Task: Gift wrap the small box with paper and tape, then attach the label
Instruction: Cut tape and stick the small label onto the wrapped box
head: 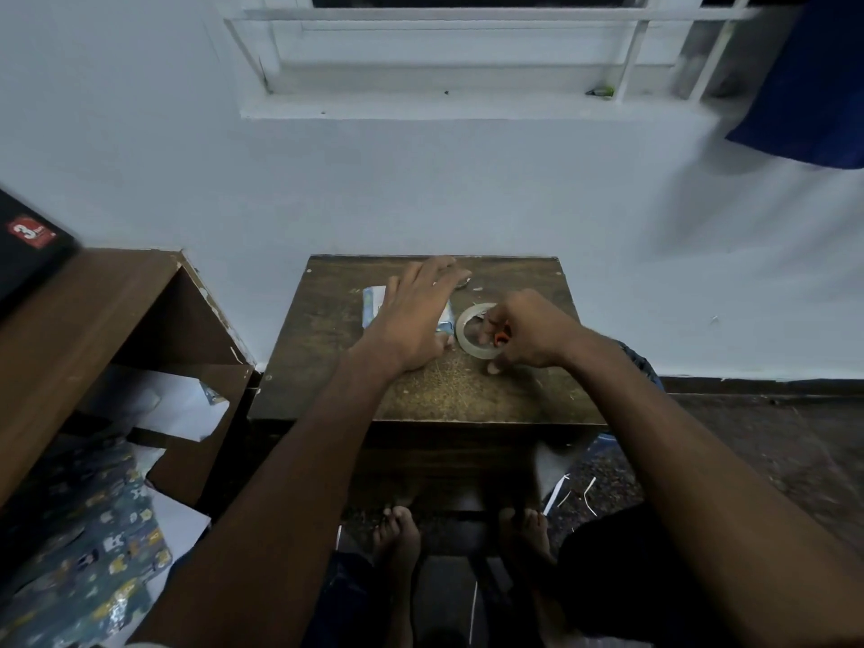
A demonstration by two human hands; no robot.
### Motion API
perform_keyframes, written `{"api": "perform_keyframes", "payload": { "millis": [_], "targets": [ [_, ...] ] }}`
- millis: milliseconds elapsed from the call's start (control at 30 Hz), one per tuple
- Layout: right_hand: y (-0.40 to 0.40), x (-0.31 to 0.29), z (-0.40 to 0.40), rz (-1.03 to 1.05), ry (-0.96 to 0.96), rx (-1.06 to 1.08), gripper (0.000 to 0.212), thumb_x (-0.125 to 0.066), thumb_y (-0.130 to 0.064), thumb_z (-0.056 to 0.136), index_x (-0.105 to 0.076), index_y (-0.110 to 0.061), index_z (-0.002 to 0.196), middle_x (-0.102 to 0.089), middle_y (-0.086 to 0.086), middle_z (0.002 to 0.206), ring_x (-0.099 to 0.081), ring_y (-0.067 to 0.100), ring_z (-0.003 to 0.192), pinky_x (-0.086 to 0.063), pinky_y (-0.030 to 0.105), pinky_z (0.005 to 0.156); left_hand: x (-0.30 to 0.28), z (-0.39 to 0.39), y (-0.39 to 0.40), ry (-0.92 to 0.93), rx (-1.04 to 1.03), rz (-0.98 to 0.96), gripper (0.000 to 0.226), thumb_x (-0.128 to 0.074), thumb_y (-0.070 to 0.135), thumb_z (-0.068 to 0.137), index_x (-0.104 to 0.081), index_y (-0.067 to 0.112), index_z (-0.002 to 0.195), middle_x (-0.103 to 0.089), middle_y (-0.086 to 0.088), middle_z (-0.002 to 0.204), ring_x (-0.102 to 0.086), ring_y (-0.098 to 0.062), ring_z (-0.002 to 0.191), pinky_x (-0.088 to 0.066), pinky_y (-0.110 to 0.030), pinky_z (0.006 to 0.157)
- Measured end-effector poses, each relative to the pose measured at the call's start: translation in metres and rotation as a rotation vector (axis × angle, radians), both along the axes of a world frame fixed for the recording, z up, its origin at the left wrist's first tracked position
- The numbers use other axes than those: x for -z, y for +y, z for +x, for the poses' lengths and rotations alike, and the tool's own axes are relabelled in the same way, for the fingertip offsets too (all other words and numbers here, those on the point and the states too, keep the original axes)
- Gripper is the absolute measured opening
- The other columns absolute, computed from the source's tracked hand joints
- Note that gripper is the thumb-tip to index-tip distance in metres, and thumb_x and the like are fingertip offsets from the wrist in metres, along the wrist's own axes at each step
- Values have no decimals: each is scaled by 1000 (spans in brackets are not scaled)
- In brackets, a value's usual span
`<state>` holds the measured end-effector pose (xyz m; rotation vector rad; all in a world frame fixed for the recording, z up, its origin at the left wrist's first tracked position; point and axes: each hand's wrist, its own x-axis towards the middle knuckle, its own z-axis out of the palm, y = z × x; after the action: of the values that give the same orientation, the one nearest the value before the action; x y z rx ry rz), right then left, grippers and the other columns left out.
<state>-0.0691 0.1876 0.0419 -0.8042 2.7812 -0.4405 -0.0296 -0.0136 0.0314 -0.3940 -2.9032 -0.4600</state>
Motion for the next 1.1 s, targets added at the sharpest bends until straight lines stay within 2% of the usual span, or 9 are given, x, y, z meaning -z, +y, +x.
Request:
{"api": "perform_keyframes", "payload": {
  "millis": [133,233,400,533,633,700,833,967,1100],
  "targets": [
    [-4,5,1,187,92,-30,32,-95,-26,66,-78,-21,92,-59,-4,87,-56,20,85,-46,29,73,3,-1,1,22,34,-9,75,-85,20,82,-52,33,148,-33,7,163,-25,-19,150,-19,-39,117],
    [-5,2,-3,106,48,9,8,-81,-12,80,-79,-18,84,-70,0,86,-67,24,90,-48,30,71,3,0,2,43,44,39,63,-82,19,84,-59,31,142,-41,8,157,-30,-17,145,-20,-35,111],
    [-1,-4,-5,70,-66,27,19,-85,-15,79,-71,-22,90,-69,-3,98,-64,18,92,-43,28,75,3,-3,-2,19,28,57,47,-84,22,85,-69,34,128,-47,12,151,-32,-16,143,-22,-42,117],
    [-12,8,0,133,-8,-4,29,-82,-19,79,-57,-27,67,-57,-5,79,-59,21,79,-39,27,67,6,-5,-2,7,35,49,42,-84,21,84,-72,36,121,-50,13,149,-33,-16,141,-20,-35,108],
    [-16,5,-1,103,12,54,18,-75,-23,83,-62,-20,70,-60,0,78,-61,25,77,-45,31,66,8,-5,1,-1,28,41,45,-82,26,87,-69,34,129,-50,13,150,-34,-15,140,-23,-37,110],
    [-12,-1,-5,51,-3,82,6,-74,-21,81,-69,-17,82,-66,1,84,-64,23,80,-52,33,68,8,-5,1,1,22,48,46,-81,29,88,-67,34,132,-50,13,149,-34,-14,140,-23,-37,110],
    [5,-13,-9,-111,-31,99,10,-71,-14,89,-66,-20,84,-62,-8,80,-56,9,75,-40,23,61,9,-7,2,17,20,86,39,-78,35,92,-68,33,129,-55,12,146,-38,-15,137,-24,-37,108],
    [22,-16,-12,-251,-54,127,7,-73,-16,90,-71,-20,86,-73,-1,84,-68,17,81,-52,34,72,11,-8,9,37,-6,283,26,-78,34,92,-73,36,117,-67,17,127,-50,-12,121,-35,-48,107],
    [27,-21,-12,-381,-104,137,6,-74,-19,91,-73,-22,87,-74,1,83,-66,15,75,-55,38,72,12,-8,13,24,-24,501,20,-72,41,92,-77,37,110,-72,23,110,-58,-7,109,-44,-53,105]
  ]
}}
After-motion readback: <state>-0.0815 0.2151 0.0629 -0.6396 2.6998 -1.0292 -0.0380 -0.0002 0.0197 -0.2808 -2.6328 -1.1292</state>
